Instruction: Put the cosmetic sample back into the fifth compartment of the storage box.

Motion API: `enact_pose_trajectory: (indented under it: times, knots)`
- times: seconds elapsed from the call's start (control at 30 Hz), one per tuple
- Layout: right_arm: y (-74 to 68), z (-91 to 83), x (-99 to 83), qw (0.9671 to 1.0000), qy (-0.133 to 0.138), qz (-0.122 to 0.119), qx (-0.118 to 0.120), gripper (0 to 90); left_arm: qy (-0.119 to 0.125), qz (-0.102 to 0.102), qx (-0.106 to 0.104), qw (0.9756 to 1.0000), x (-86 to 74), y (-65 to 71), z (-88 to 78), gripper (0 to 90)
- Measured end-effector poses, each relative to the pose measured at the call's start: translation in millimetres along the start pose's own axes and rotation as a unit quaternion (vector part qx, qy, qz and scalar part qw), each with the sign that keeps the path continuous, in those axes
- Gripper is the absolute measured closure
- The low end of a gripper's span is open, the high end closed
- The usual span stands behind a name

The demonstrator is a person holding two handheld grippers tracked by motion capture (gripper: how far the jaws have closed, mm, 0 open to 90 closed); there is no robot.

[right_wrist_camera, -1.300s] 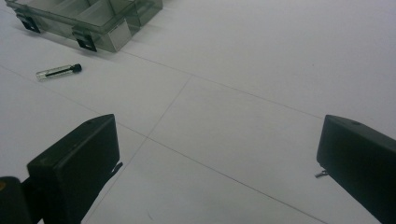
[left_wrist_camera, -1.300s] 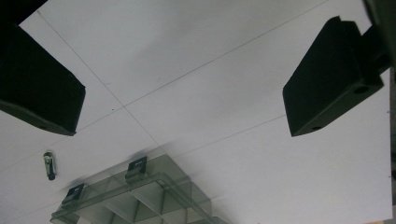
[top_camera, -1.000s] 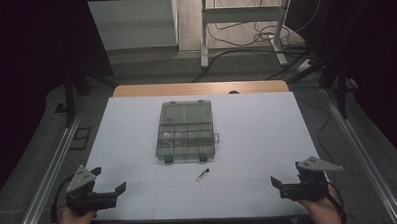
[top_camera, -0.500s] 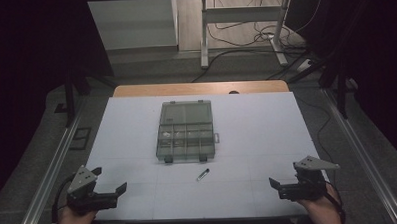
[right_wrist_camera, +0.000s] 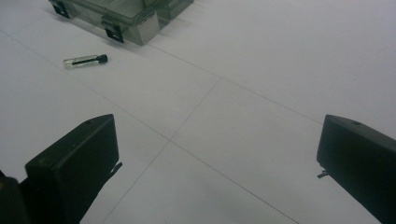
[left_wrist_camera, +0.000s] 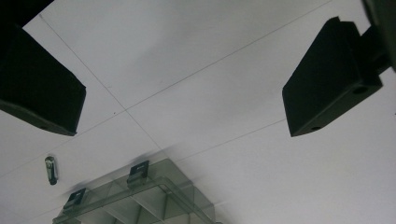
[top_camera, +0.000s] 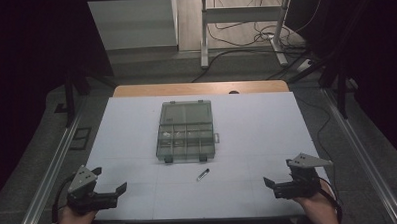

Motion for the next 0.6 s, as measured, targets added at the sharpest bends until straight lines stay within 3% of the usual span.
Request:
enact_pose_trajectory:
  times: [0.2, 0.6]
  knots:
    - [-4.7, 8.1, 2.9, 0.9998, -0.007, -0.014, 0.013, 0.0, 0.0, 0.002, 0.001, 1.0, 0.0, 0.2, -0.1, 0.0]
    - [-14.7, 25.0, 12.2, 0.9988, -0.017, -0.019, 0.041, 0.0, -0.001, 0.004, 0.002, 1.0, 0.0, 0.4, 0.1, 0.0]
Point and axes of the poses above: each handheld gripper's, and its own axes: z roughly forward along the jaws, x roughly out of its top, y roughly to its right, the point moved 4 cm from there along z, roughly forward along the jaws, and after that the axes turned 8 degrees about x, right-handed, at the moved point
